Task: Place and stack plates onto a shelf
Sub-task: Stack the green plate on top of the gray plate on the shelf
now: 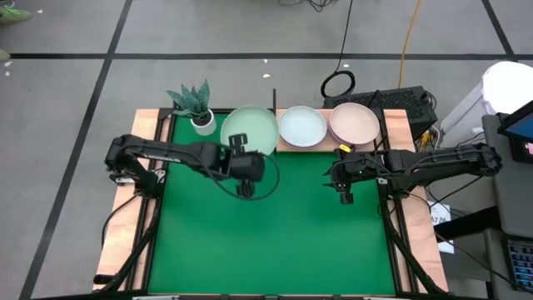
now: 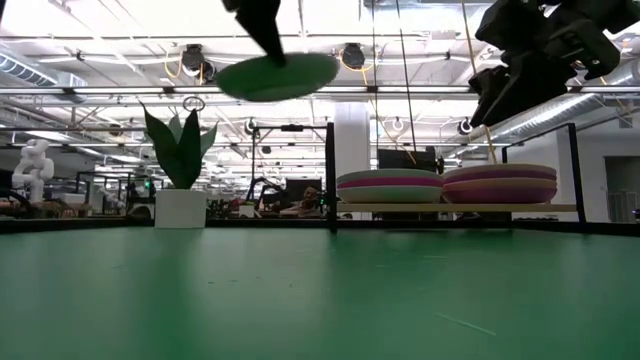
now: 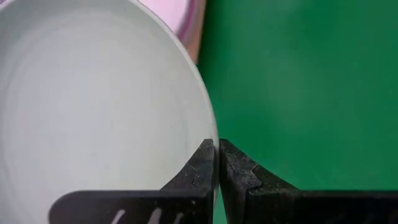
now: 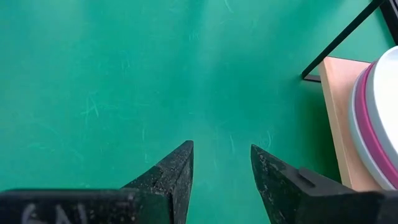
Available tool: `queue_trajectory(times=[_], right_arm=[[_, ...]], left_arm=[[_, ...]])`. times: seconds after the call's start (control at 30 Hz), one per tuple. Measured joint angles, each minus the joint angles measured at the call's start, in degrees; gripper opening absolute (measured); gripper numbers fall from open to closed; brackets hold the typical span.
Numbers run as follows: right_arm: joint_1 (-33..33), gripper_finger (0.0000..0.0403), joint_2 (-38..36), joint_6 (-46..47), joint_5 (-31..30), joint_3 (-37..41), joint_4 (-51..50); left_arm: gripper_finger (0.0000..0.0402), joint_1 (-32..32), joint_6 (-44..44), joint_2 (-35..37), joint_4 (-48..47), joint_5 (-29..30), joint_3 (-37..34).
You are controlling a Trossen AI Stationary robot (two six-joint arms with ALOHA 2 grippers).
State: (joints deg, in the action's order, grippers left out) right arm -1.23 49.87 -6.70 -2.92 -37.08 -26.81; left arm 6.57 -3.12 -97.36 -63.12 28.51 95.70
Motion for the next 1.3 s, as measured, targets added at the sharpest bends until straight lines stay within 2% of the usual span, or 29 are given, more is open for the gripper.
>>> queue_trajectory(times=[0.2,0.33,0.43,0.7,1.0,1.3], right_arm=[[0.0,0.0141,-0.3,0.0,0.0,0.0,0.0],[0.0,0.0141,-1.1,0.5,0.1,0.0,-0.5],[0.0,0.0141,-2.6,2.6,-0.4,0.0,-2.2],[0.0,0.0141,-8.6,7.2,-1.6,0.0,-4.4],[-0.8,0.0141,-14.3,12.9,-7.4,-3.5,-11.0],[-3.3,0.0141,-17.8,13.6,-7.5,-4.4,-11.4]], left_arm=[[0.0008,-3.7,8.6,0.0,3.6,-0.6,4.2],[0.0008,-6.4,15.0,-0.2,11.4,-5.3,4.5],[0.0008,-7.9,18.4,-1.2,15.5,-6.6,4.5],[0.0008,-9.9,25.7,-7.6,24.3,-9.3,5.3],[0.0008,-12.0,27.0,-12.4,34.8,-9.5,5.3],[0.0008,-12.5,30.3,-16.3,43.2,-10.9,5.4]])
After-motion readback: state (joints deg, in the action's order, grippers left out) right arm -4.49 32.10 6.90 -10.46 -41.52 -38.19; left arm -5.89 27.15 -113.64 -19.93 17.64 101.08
